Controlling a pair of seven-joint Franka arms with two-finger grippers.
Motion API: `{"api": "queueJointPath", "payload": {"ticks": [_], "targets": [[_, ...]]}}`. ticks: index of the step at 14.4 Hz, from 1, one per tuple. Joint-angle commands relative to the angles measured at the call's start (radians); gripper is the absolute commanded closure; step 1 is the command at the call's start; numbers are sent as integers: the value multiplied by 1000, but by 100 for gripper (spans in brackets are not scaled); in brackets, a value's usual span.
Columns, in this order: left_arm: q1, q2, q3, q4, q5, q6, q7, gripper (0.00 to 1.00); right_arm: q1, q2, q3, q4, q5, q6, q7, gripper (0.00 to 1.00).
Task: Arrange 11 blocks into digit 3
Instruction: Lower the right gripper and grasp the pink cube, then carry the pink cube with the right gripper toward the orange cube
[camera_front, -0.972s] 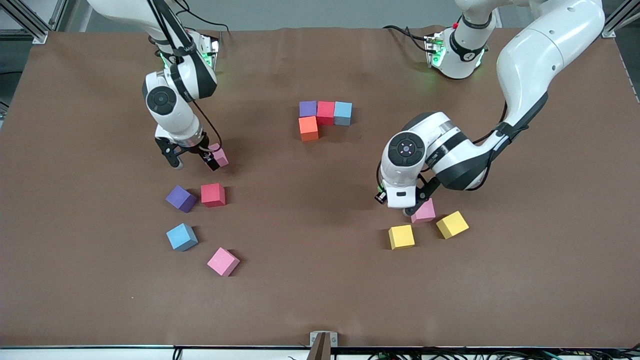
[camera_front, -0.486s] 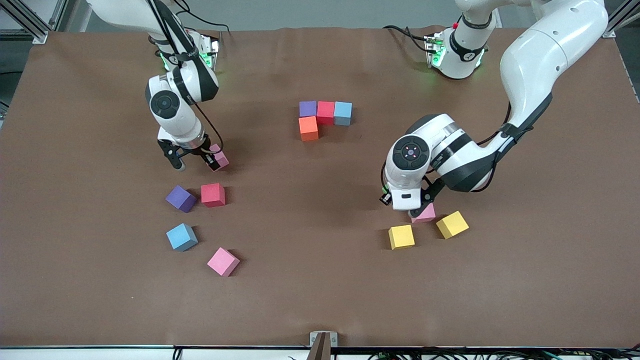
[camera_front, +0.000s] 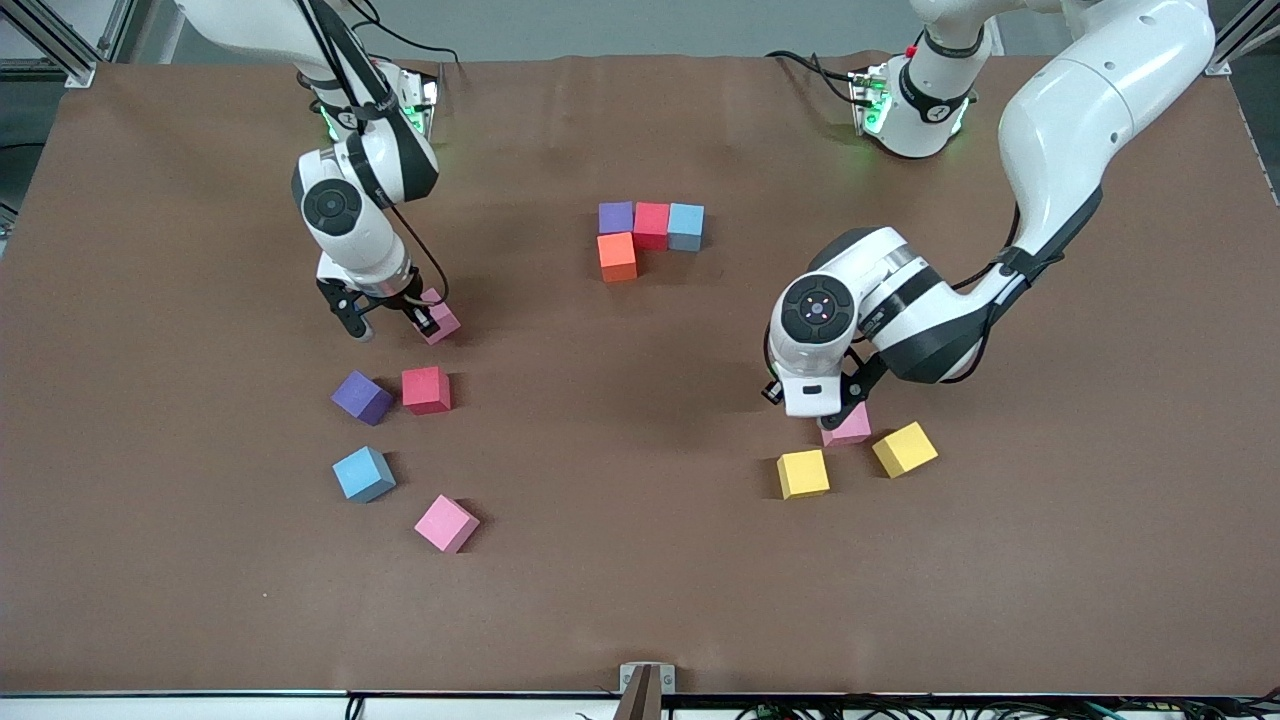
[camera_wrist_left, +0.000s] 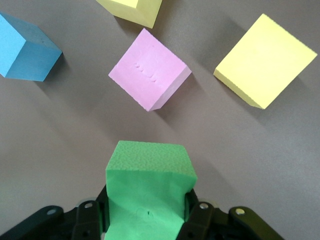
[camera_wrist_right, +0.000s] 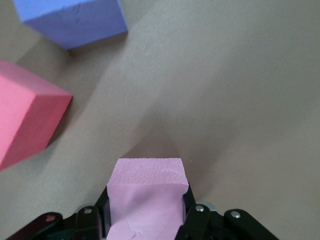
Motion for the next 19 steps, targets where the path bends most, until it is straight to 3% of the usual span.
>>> {"api": "queueJointPath", "payload": {"ticks": [1,9,12,15,19], "targets": [[-7,-4,-6,0,-13,-20,-6,73,84,-5,4,3,-11,0,-12,100],[-2,-2,-6,31,-2,-13,11,73,291,74,9,188,-8,-3,-210,100],[-2,4,-1,31,-1,-12,9,73,342,130,10,335,-6,-110,-350,100],[12,-1,0,36,-1,-13,11,73,400,240,9,580,-2,-309,-422,100],[16,2,3,36,1,-13,12,73,442,315,10,716,1,-336,-460,100]]}}
